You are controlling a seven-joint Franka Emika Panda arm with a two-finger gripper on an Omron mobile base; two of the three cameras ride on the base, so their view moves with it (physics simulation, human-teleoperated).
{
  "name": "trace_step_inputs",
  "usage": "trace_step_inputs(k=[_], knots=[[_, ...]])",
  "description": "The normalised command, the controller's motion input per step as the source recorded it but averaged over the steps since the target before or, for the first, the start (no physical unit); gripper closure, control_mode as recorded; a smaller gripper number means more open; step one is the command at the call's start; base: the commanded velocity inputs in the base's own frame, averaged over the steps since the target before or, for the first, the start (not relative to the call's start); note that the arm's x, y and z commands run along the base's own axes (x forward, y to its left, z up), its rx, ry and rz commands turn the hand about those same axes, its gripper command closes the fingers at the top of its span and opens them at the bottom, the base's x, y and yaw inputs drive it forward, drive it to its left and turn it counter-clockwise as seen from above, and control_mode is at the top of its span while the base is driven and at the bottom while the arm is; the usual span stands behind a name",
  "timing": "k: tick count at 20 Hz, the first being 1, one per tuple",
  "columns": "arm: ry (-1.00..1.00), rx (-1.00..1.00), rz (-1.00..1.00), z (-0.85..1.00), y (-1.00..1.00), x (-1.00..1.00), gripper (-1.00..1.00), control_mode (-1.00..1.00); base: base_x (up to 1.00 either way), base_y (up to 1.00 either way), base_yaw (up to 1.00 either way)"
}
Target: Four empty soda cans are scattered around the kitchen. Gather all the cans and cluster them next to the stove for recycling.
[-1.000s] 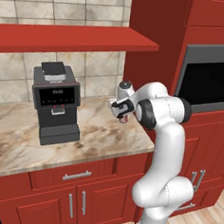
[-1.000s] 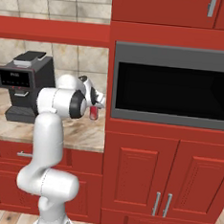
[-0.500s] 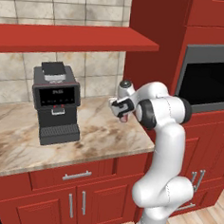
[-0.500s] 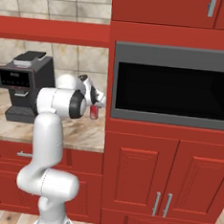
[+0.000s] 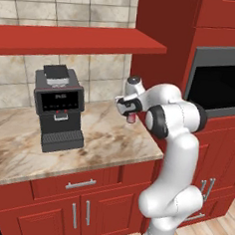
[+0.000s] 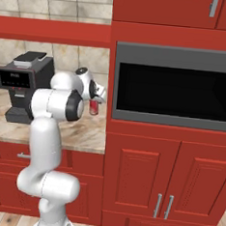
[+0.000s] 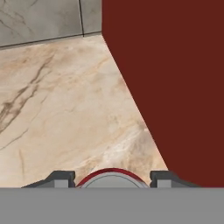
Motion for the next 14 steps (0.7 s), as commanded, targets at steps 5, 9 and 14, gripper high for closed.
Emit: trace_step_inputs(k=[5, 9, 14], knots=[[0.00, -0.01, 0.05, 0.26, 0.00, -0.57, 1.00, -1.00, 0.00, 0.00, 0.00], [0.00, 0.00, 0.07, 0.17, 0.00, -0.65, 1.00, -1.00, 0.00, 0.00, 0.00], [0.03, 0.00, 0.08, 0.34, 0.00, -0.58, 1.00, -1.00, 0.00, 0.00, 0.00]])
